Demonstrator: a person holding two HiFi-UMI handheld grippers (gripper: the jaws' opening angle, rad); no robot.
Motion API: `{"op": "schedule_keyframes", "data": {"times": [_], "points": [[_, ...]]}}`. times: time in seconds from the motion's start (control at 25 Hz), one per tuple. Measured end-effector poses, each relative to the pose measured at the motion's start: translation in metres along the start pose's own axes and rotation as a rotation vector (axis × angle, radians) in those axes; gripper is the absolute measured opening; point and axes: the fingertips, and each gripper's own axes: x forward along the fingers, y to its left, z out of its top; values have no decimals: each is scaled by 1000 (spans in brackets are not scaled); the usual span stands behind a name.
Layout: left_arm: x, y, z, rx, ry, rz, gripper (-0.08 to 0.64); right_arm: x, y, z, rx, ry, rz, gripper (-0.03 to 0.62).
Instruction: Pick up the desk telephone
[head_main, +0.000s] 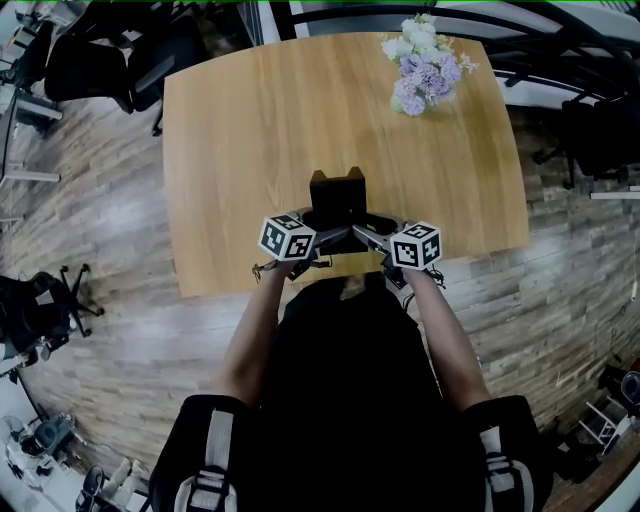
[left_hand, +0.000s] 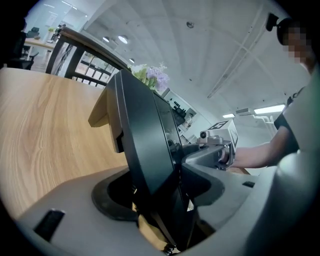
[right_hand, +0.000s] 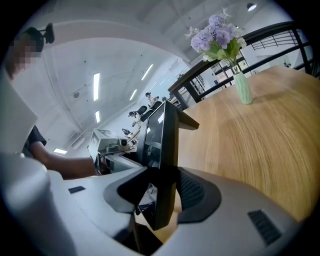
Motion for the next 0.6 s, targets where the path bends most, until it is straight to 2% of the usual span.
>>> {"op": "schedule_keyframes", "data": {"times": [0.24, 0.6], "points": [[18, -34, 12, 15, -20, 40, 290, -40, -4, 3, -18, -10, 49, 184], [55, -88, 11, 48, -16, 81, 280, -101, -15, -14, -45, 1, 103, 184]]}}
